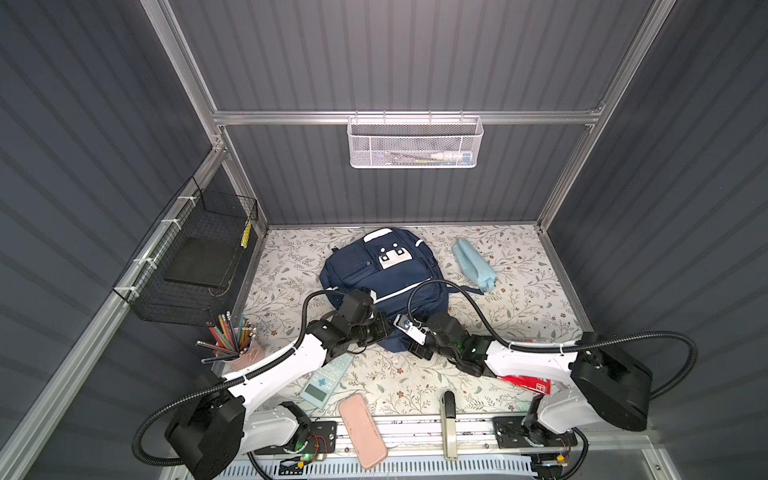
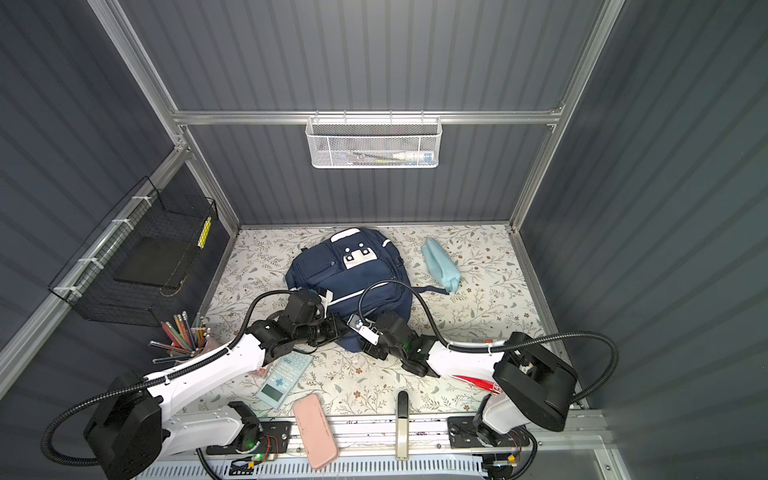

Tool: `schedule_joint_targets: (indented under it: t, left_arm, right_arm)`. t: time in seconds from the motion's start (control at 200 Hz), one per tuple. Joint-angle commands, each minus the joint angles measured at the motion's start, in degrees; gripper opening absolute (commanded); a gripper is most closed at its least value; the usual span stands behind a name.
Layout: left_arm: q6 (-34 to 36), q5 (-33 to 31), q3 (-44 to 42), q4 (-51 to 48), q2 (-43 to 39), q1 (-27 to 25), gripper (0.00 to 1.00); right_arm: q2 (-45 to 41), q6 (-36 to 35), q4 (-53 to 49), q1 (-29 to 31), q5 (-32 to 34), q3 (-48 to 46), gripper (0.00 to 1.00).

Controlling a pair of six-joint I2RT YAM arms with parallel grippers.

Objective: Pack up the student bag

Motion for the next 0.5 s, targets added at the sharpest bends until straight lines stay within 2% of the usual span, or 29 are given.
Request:
schedule_joint_targets:
  t: [0.0,0.07,0.09,0.125,0.155,0.2,0.29,0.495]
  left_arm:
    - [-0.1,2.1,2.4,1.3,-1.1,-0.3,0.00]
    - [-0.2,2.5,2.4,1.2,-1.7,-0.3,0.00]
    - [-0.1,2.6,2.4,1.1,-1.8,-0.3,0.00]
    - [-0.2,2.6,2.2,0.6,-2.0,-0.3,0.00]
    - [-0.1,2.3,2.0,0.2,-2.3,-0.3,0.00]
    - [0.3,1.3,1.7,-0.8,-2.8,-0.3,0.00]
    - [2.3,-1.6,1.3,-4.2,-3.6,-0.1,0.00]
    - [5.0,-5.5,-2.4,-5.5,-2.6,1.9,0.00]
  right_arm:
    - [4.9,-7.1,6.2,0.5,4.9,2.6,0.63]
    - [7.4,-7.5,9.7,0.5,5.3,2.7,0.55]
    - [7.8,-7.7,10.4,0.5,5.4,2.7,0.49]
    - [8.2,-8.0,11.0,0.5,6.0,2.8,0.30]
    - [8.3,-8.1,11.3,0.5,7.0,2.7,0.17]
    - [7.4,-8.1,12.8,0.5,7.7,1.7,0.08]
    - [4.4,-8.0,15.3,0.5,7.0,-1.4,0.00]
    - [-1.7,-7.5,13.2,0.1,2.7,-5.6,0.00]
